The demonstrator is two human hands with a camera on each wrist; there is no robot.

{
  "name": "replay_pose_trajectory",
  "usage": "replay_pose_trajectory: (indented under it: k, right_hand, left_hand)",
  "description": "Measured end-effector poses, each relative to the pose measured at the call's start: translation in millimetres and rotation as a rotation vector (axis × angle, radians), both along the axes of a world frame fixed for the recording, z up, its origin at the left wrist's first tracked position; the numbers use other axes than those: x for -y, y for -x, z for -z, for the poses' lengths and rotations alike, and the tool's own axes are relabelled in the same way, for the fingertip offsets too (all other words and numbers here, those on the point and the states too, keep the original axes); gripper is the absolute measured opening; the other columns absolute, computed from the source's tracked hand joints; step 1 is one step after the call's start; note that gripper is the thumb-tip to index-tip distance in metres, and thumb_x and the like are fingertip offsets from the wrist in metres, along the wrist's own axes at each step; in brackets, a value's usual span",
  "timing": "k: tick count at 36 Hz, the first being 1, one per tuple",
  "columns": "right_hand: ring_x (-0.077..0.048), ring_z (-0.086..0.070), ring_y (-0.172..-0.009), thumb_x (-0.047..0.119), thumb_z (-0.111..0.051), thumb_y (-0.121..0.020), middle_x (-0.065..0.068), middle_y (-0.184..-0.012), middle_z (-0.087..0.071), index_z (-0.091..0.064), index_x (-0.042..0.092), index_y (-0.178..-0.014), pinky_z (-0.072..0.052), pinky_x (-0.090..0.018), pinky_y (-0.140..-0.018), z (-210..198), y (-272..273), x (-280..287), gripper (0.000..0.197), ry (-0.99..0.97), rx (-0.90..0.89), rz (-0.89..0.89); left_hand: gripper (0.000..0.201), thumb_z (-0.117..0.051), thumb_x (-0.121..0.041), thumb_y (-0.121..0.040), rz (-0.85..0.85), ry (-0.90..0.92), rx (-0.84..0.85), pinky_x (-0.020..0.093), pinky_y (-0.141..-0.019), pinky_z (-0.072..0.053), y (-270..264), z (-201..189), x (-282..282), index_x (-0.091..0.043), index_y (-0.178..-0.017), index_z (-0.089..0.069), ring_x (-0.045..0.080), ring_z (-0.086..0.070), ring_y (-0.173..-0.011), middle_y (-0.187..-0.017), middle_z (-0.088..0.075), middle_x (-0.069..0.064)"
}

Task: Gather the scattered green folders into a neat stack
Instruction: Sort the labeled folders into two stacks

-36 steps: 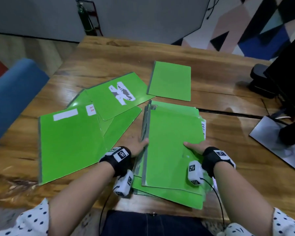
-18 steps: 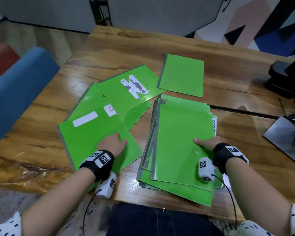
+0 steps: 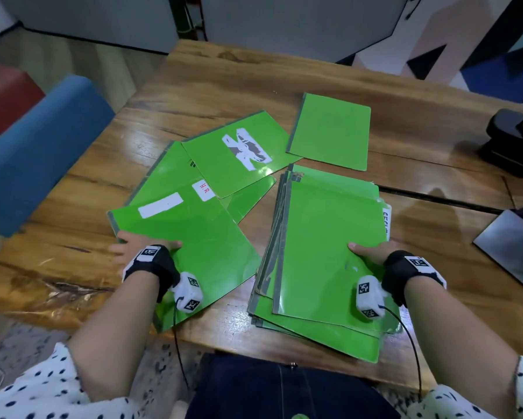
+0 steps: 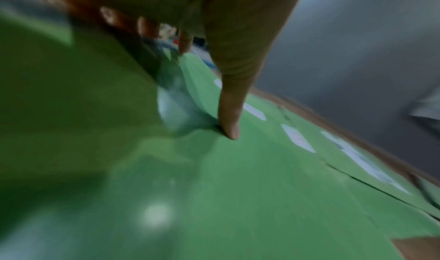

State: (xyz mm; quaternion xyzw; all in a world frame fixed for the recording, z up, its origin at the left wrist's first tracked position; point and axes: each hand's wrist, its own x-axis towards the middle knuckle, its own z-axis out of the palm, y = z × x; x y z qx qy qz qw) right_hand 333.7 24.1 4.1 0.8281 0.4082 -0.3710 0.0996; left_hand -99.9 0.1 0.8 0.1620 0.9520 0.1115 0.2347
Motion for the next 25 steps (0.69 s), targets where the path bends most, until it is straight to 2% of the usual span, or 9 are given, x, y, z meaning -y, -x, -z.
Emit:
replay_pose_trajectory:
  k: [4, 6, 9, 13, 16, 18, 19, 23, 25]
  right_hand:
    - [-0.034, -0.047, -0.129, 0.069, -0.056, -0.078, -0.020, -0.148, -0.038, -0.034, -0.002, -0.144, -0.042, -0.043, -0.105, -4.5, 1.7, -1.4, 0.099, 0.019, -0.002, 0.010]
    - [-0.034, -0.048, -0.128, 0.069, -0.057, -0.078, -0.020, -0.147, -0.040, -0.036, -0.001, -0.143, -0.043, -0.043, -0.105, -7.1, 2.1, -1.8, 0.097, 0.022, 0.006, 0.016]
    - [-0.034, -0.048, -0.127, 0.067, -0.061, -0.076, -0.020, -0.147, -0.040, -0.033, -0.002, -0.144, -0.044, -0.044, -0.104, -8.3, 1.3, -1.4, 0.101, 0.008, -0.007, 0.036]
    - [-0.035, -0.047, -0.129, 0.067, -0.065, -0.073, -0.019, -0.149, -0.037, -0.028, -0.002, -0.146, -0.045, -0.043, -0.103, -10.7, 1.4, 0.1, 0.107, -0.009, -0.030, 0.072]
    - [-0.033, -0.052, -0.124, 0.063, -0.067, -0.074, -0.019, -0.143, -0.046, -0.039, -0.003, -0.139, -0.046, -0.038, -0.099, -14.4, 2.4, 0.6, 0.097, -0.016, -0.058, 0.066]
    - [-0.032, -0.057, -0.117, 0.063, -0.070, -0.072, -0.018, -0.137, -0.053, -0.047, -0.002, -0.133, -0.048, -0.037, -0.097, -16.1, 1.4, -0.7, 0.093, -0.008, -0.065, 0.064]
    - [-0.031, -0.058, -0.115, 0.064, -0.071, -0.070, -0.017, -0.135, -0.055, -0.048, -0.002, -0.132, -0.049, -0.038, -0.096, -17.0, 0.7, -1.9, 0.093, 0.000, -0.064, 0.060]
    - [-0.029, -0.058, -0.113, 0.071, -0.074, -0.056, -0.014, -0.137, -0.054, -0.049, 0.004, -0.135, -0.049, -0.038, -0.095, -20.2, -5.1, -10.8, 0.106, 0.048, -0.055, 0.030]
    - [-0.029, -0.058, -0.108, 0.067, -0.079, -0.052, -0.016, -0.136, -0.054, -0.047, 0.004, -0.136, -0.049, -0.040, -0.095, -23.5, -7.1, -17.3, 0.110, 0.063, -0.076, 0.054]
  left_hand:
    - [0.112, -0.091, -0.022, -0.058, 0.096, -0.226, -0.150, 0.050, -0.101, -0.035, -7.9, -28.9, -2.5, -0.009, -0.143, -0.019, 0.042, -0.042, -0.123, -0.134, -0.040, 0.029]
    - [0.109, -0.089, -0.019, -0.061, 0.117, -0.319, -0.133, 0.053, -0.102, -0.036, -7.4, -50.3, -6.1, -0.007, -0.143, -0.019, 0.042, -0.045, -0.124, -0.133, -0.046, 0.029]
    - [0.092, -0.088, -0.019, -0.062, 0.178, -0.379, -0.102, 0.054, -0.101, -0.039, -7.9, -89.1, -12.1, -0.004, -0.132, -0.030, 0.044, -0.049, -0.120, -0.130, -0.051, 0.026]
    - [0.091, -0.092, -0.018, -0.055, 0.445, -0.459, -0.078, 0.052, -0.100, -0.041, -12.7, -139.2, -26.6, -0.006, -0.125, -0.034, 0.042, -0.050, -0.119, -0.127, -0.054, 0.023]
    - [0.090, -0.092, -0.017, -0.055, 0.676, -0.445, -0.044, 0.043, -0.100, -0.041, -21.5, -165.0, -51.9, -0.006, -0.128, -0.040, 0.036, -0.050, -0.121, -0.130, -0.054, 0.020]
    - [0.089, -0.091, -0.012, -0.055, 0.801, -0.416, 0.037, 0.037, -0.096, -0.041, -26.3, -167.0, -82.4, -0.006, -0.130, -0.042, 0.031, -0.052, -0.119, -0.130, -0.055, 0.016]
    - [0.091, -0.091, -0.013, -0.053, 0.852, -0.403, 0.080, 0.037, -0.096, -0.043, -28.0, -163.4, -99.4, -0.007, -0.129, -0.042, 0.030, -0.054, -0.117, -0.129, -0.056, 0.014]
    - [0.095, -0.090, -0.014, -0.054, 0.947, -0.324, 0.177, 0.045, -0.091, -0.048, -34.7, -122.5, -169.8, -0.010, -0.133, -0.037, 0.031, -0.057, -0.110, -0.125, -0.057, 0.010]
    - [0.093, -0.089, -0.015, -0.056, 0.974, -0.316, 0.182, 0.050, -0.093, -0.048, -39.1, -98.7, -202.1, -0.012, -0.133, -0.037, 0.032, -0.057, -0.111, -0.127, -0.056, 0.013]
